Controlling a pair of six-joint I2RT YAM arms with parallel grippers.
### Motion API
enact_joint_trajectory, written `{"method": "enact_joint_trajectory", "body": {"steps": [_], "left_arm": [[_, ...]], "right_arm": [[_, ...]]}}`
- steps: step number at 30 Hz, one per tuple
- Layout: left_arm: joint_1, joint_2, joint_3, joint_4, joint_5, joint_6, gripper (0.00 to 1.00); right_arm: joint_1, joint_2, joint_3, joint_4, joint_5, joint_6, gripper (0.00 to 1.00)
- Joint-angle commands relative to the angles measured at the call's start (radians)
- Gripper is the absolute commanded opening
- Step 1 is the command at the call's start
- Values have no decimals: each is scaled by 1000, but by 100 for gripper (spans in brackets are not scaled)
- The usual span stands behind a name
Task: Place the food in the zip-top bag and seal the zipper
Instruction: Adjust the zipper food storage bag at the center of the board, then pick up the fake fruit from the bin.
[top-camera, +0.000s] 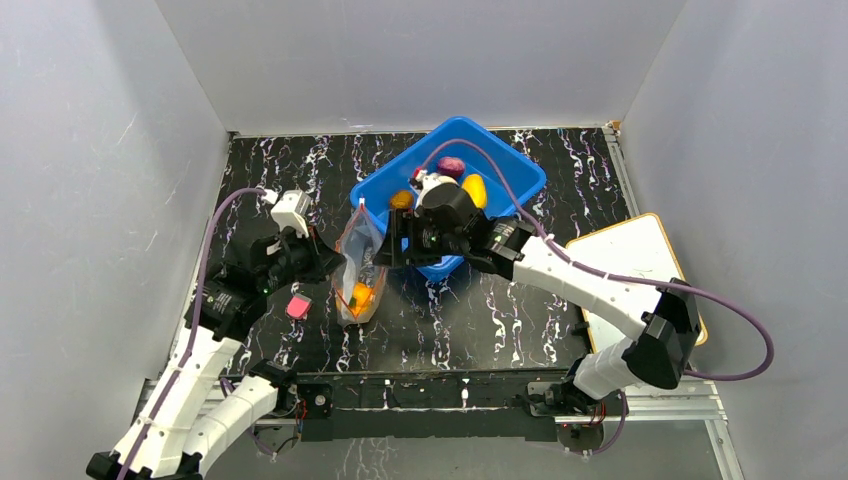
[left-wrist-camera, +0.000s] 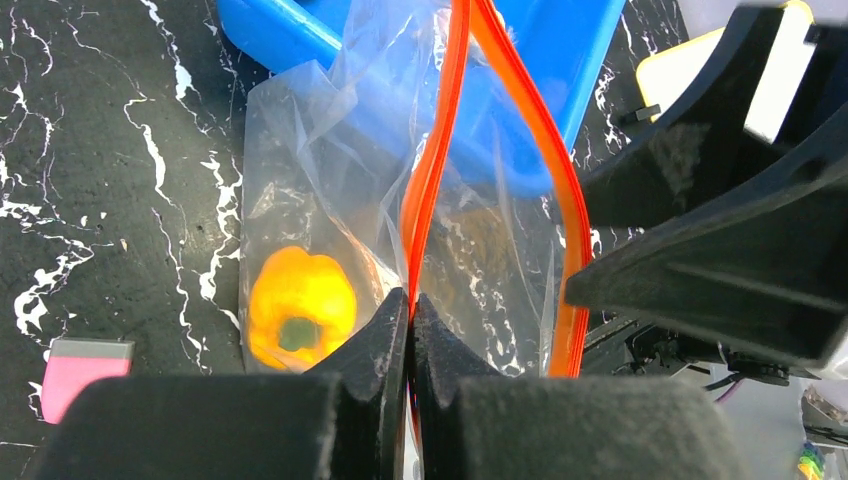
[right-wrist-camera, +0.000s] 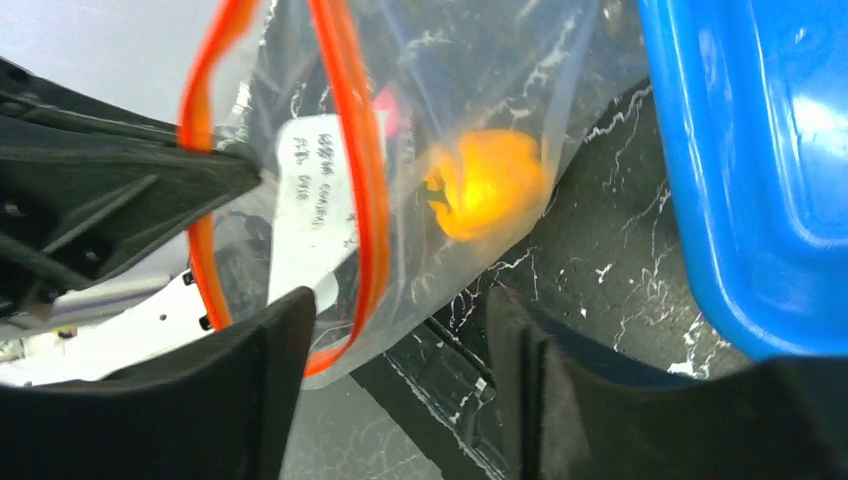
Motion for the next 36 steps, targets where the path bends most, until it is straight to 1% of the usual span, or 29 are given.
{"method": "enact_joint_trajectory", "body": {"steps": [1, 4, 7, 11, 14, 20, 26, 29, 33, 36], "left_arm": [[2, -34, -7, 30, 36, 15, 0], [1, -44, -7, 15, 35, 20, 0], [2, -49, -1, 7, 47, 18, 0], [2, -52, 19, 0, 63, 16, 0], [2, -54, 25, 3, 77, 9, 0], [2, -63, 21, 0, 101, -9, 0], [2, -77, 11, 5, 118, -30, 0], [2, -70, 26, -19, 120, -22, 0], [2, -72, 45, -45, 110, -9, 0], [2, -76, 56, -52, 108, -7, 0]], "right_arm": [[-70, 2, 126, 26, -36, -128, 68], [-116, 33, 162, 26, -58, -134, 71], [-153, 64, 191, 44, -37, -142, 73], [-213, 114, 213, 59, 78, -120, 73], [-242, 170, 213, 101, 160, -142, 73], [-270, 332, 267, 164, 266, -158, 74], [-287, 489, 324, 242, 308, -133, 74], [-299, 556, 354, 280, 304, -126, 74], [-317, 642, 423, 283, 267, -97, 74], [-321, 708, 485, 269, 256, -86, 77]]}}
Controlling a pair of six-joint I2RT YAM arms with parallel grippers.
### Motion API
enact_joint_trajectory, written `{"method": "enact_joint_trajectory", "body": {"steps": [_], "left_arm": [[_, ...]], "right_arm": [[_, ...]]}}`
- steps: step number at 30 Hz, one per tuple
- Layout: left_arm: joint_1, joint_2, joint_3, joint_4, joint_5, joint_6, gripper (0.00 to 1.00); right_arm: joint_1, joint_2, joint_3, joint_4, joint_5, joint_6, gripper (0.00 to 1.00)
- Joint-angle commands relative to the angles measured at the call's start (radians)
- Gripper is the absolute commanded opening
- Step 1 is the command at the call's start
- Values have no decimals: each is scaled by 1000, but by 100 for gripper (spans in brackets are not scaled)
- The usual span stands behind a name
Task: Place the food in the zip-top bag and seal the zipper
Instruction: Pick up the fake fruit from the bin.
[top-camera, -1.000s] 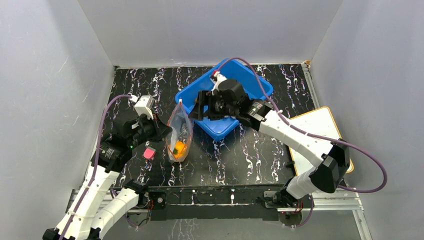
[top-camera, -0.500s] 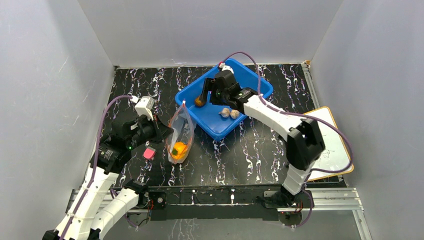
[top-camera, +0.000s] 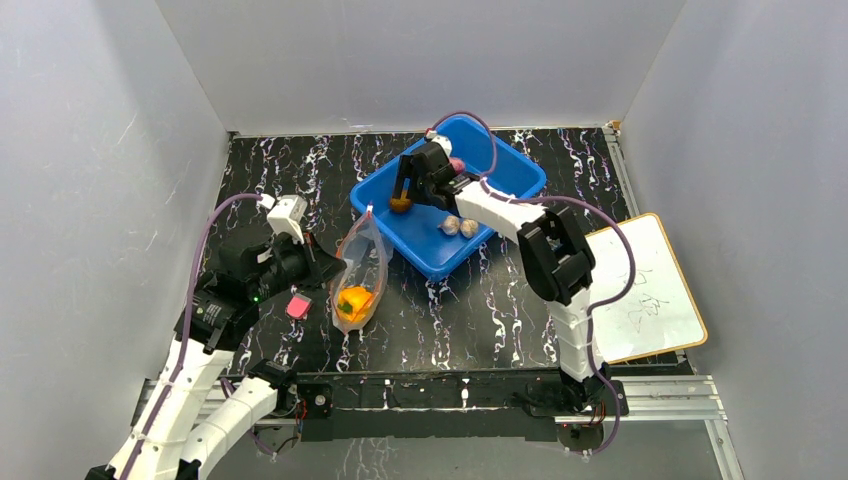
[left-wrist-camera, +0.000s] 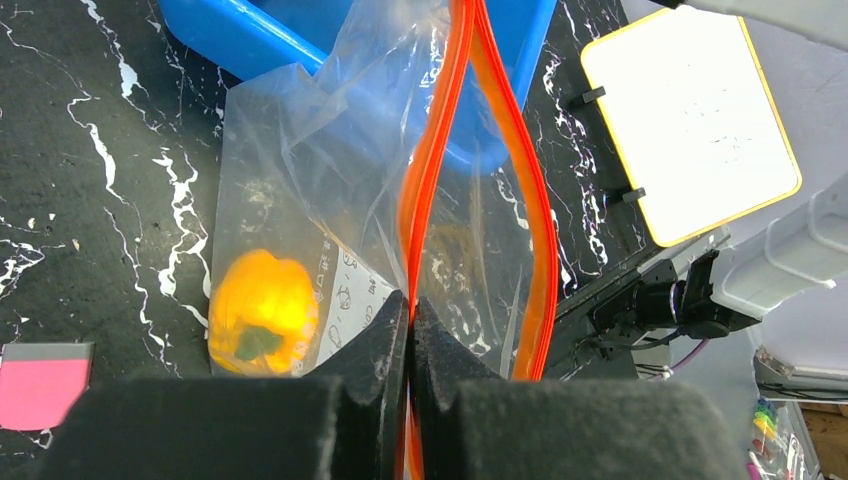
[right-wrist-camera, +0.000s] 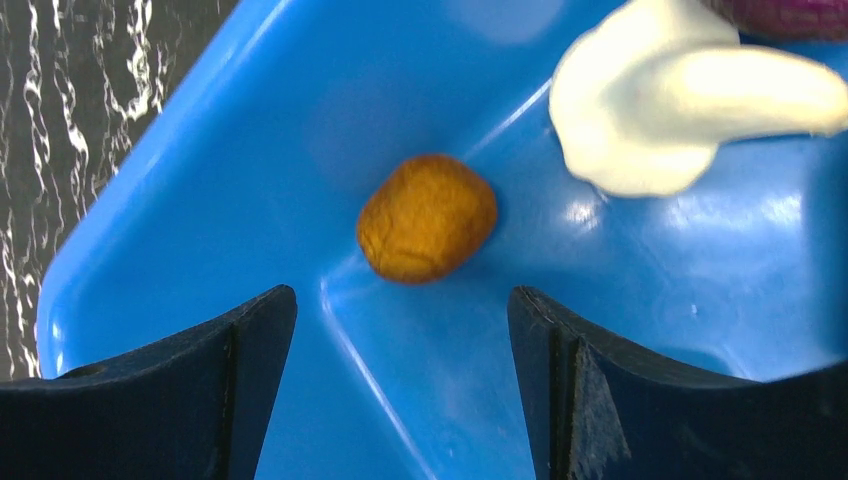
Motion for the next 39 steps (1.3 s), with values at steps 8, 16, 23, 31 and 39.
{"method": "enact_joint_trajectory", "body": {"steps": [8, 16, 23, 31, 39], "left_arm": [[1, -6, 76, -35, 13, 13, 0], [2, -31, 74, -47, -5, 21, 0], [2, -25, 86, -48, -5, 23, 0], [2, -19, 102, -57, -4, 22, 0], [1, -22, 106, -67, -4, 14, 0]], "right_arm": [[-18, 126, 127, 119, 0, -4, 82], [-20, 182, 144, 106, -67, -21, 83], [-21, 211, 158, 116, -87, -27, 76], [-23, 198, 179, 86, -50, -63, 57], [-28, 123, 128, 96, -23, -104, 47]]}}
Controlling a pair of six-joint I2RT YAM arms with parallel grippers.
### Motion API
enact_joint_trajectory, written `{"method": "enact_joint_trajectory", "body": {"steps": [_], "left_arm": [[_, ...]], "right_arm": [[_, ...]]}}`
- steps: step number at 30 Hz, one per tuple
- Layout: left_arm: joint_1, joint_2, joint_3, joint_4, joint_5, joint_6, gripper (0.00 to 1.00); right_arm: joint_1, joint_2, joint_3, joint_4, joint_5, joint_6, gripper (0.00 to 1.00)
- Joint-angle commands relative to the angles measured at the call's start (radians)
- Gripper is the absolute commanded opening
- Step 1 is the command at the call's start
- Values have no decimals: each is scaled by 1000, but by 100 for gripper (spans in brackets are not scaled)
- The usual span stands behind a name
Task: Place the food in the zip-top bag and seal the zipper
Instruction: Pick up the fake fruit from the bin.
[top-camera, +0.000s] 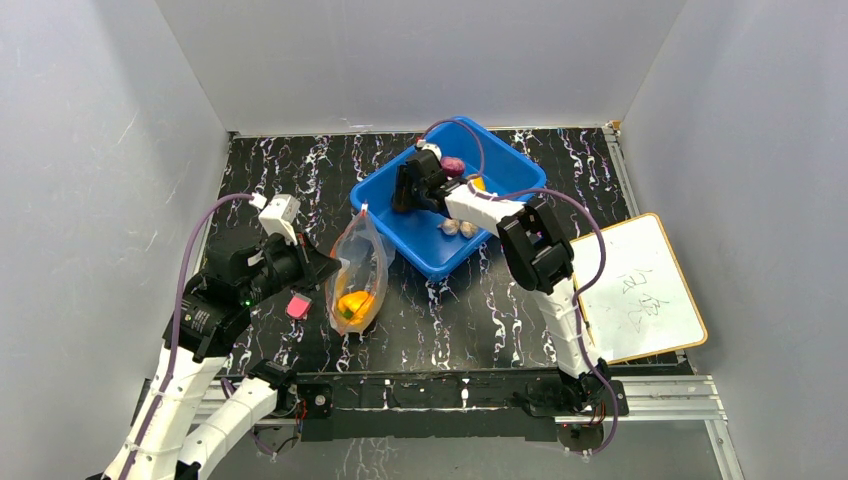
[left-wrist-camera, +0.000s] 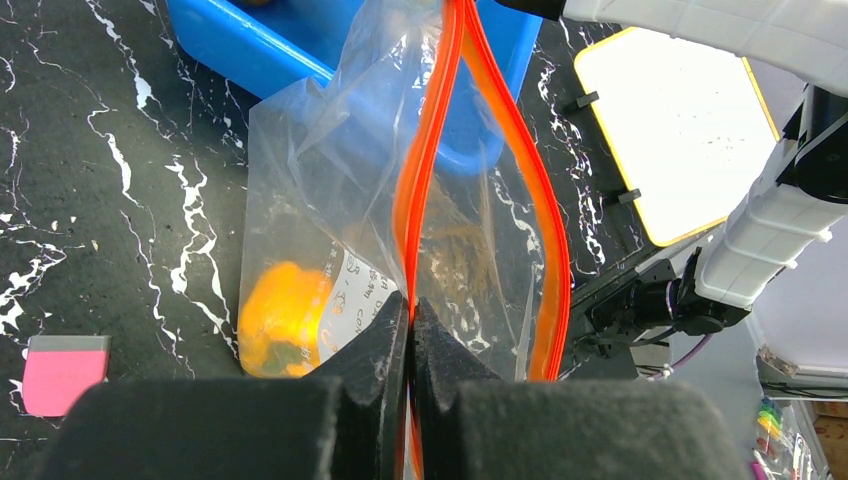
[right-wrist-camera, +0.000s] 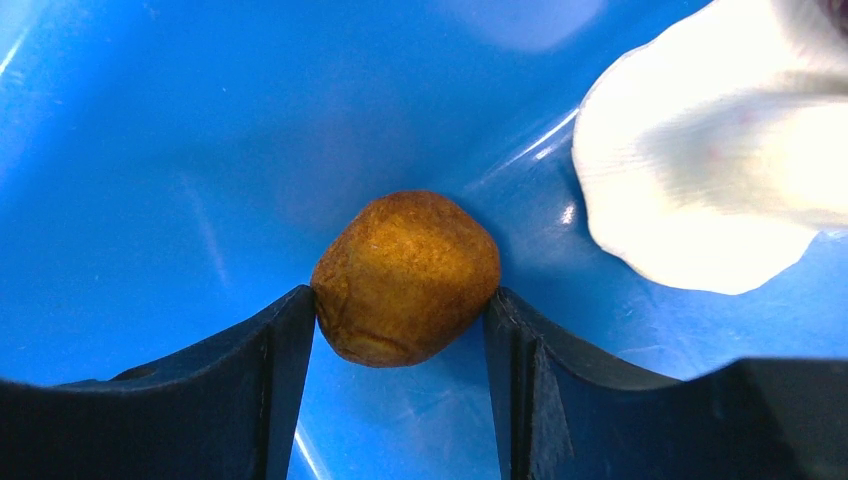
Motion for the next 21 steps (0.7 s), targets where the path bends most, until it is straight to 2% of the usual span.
{"method": "enact_joint_trajectory", "body": {"steps": [1, 9, 21], "left_arm": [[2, -7, 36, -1, 6, -6, 0], [2, -1, 39, -33, -7, -15, 0], [2, 27, 35, 6, -6, -34, 0]], "right_arm": [[-10, -91, -1, 37, 32, -44, 47], [-19, -202, -75, 33, 17, -61, 42], [-19, -478, -238, -31, -24, -100, 42]]}}
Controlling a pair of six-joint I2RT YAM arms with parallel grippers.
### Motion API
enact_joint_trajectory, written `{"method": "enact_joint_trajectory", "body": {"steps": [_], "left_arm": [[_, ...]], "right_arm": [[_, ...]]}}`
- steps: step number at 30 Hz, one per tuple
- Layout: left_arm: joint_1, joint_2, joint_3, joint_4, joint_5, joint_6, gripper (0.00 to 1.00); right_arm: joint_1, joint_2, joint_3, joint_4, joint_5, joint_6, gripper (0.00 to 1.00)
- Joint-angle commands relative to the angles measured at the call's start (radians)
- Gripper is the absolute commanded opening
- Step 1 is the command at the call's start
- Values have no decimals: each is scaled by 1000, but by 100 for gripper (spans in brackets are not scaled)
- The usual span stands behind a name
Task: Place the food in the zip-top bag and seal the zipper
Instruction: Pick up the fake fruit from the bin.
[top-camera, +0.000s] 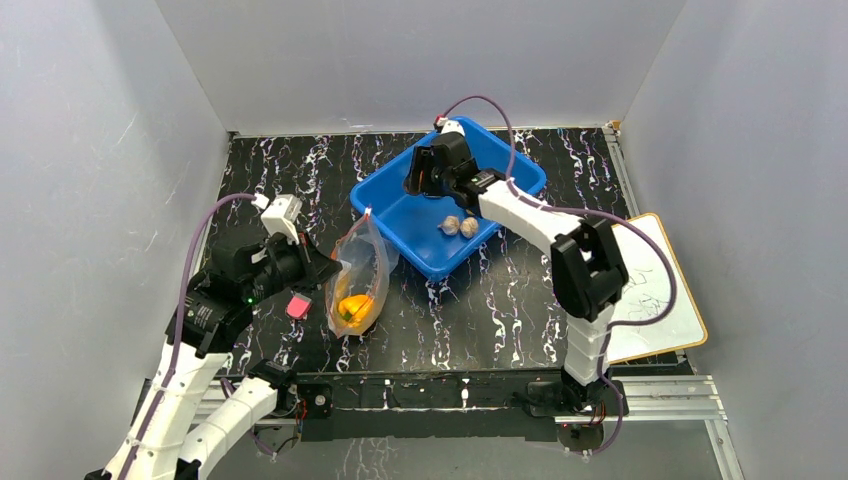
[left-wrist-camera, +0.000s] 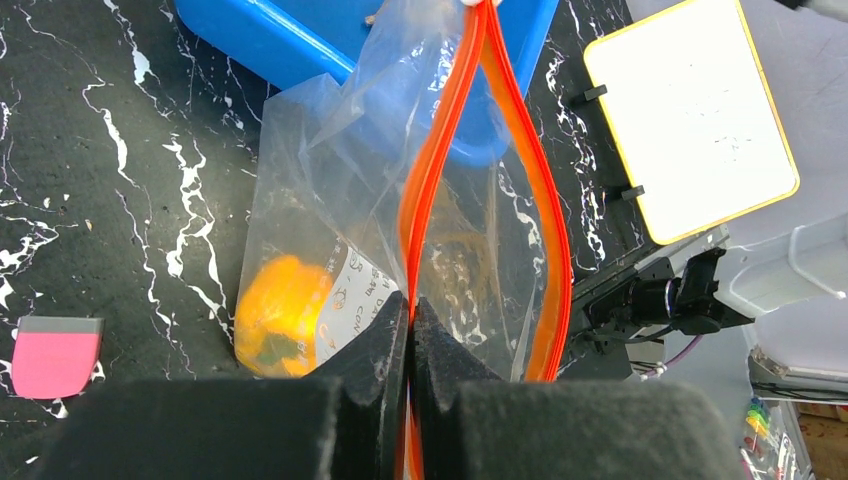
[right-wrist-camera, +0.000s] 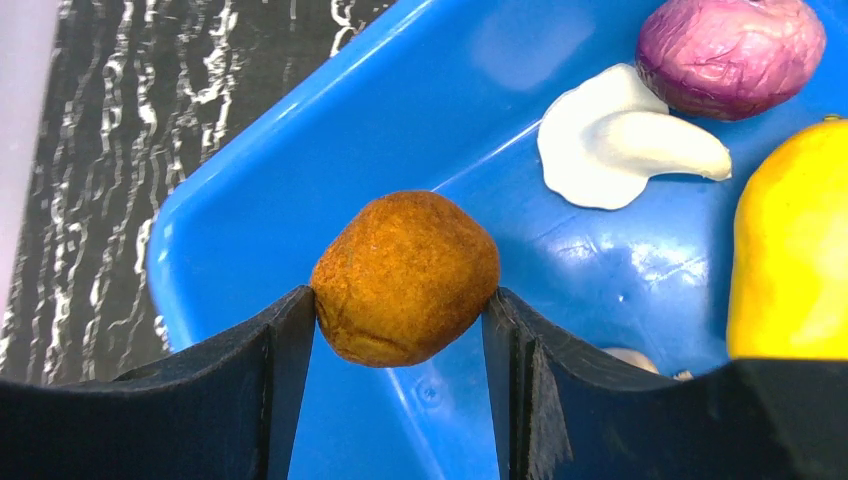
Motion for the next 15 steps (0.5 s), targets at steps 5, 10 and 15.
{"method": "enact_joint_trajectory", "body": {"steps": [5, 10, 15], "left_arm": [[2, 26, 20, 63, 14, -24, 0], [2, 37, -2, 93, 21, -35, 0], [1, 59, 6, 102, 19, -33, 0]], "right_arm": [[-2, -292, -119, -17, -68, -38, 42], [4, -421, -195, -27, -130, -24, 42], [53, -523, -244, -26, -180, -7, 42]]}}
